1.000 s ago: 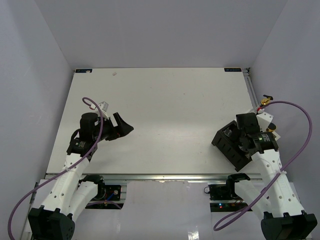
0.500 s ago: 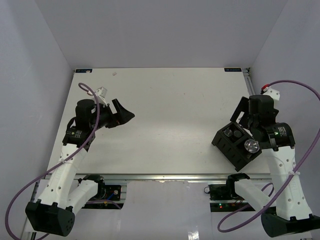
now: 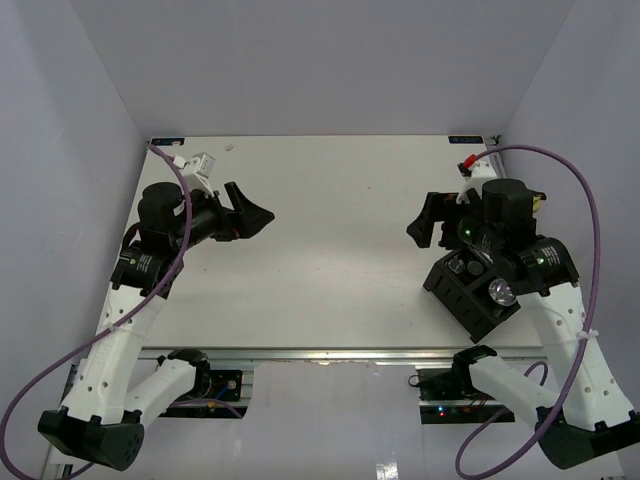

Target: Organize the condiment bottles

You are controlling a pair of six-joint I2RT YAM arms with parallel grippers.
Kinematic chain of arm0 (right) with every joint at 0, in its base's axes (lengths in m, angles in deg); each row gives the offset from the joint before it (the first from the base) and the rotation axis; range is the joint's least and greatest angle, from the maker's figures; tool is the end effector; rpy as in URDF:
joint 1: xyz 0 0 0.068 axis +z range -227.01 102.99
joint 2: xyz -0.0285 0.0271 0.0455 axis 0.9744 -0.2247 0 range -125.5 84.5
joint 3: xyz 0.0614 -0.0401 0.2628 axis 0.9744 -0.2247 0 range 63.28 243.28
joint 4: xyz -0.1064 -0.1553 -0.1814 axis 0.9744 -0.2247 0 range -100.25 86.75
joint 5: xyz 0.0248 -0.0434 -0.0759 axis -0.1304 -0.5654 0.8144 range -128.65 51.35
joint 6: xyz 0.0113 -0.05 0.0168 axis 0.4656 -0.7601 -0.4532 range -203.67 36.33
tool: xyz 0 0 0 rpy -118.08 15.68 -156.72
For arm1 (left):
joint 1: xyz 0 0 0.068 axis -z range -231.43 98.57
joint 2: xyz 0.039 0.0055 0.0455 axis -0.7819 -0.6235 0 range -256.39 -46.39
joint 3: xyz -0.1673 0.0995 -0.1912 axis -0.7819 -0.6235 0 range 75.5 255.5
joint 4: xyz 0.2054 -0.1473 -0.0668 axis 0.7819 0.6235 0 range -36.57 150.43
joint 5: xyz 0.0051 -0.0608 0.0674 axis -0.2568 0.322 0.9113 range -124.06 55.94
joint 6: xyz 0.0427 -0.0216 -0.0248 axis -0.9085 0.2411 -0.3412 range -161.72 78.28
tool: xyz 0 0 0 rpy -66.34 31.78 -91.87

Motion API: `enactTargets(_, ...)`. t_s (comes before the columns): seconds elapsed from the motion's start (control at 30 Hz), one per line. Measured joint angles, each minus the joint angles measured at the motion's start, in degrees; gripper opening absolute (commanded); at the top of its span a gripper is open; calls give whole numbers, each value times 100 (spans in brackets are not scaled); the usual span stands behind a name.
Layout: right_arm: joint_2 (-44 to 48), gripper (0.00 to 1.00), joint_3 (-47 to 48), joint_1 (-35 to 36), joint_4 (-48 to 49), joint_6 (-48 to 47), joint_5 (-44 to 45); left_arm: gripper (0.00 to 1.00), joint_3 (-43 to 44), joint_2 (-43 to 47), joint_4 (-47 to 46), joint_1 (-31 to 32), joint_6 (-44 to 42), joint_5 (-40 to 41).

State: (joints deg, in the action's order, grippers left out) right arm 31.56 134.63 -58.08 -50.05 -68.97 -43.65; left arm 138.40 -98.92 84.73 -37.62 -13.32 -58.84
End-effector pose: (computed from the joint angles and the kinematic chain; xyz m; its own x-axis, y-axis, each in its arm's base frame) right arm 0.1605 0.0582 0.4065 -0.5355 0.0835 -0.8404 -0.2688 0.9265 0.2632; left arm 0.1798 -0.0595 0.3882 -0.5891 -0.2999 -0.7503 0.3600 0.7339 -0.5760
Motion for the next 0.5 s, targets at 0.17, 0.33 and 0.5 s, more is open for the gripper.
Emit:
enactTargets(0.17,-543,90,32,1395,441,-28,651,98,4,-21,-5,185,9,51)
enactTargets(0.33,-884,90,-82,2273,969,144,1462,98,-43,-60,-17,431,14,182)
enactTargets(0.5,-399,90,-302,2385,1531,296,1819,98,-131,104,-96,727,51,398)
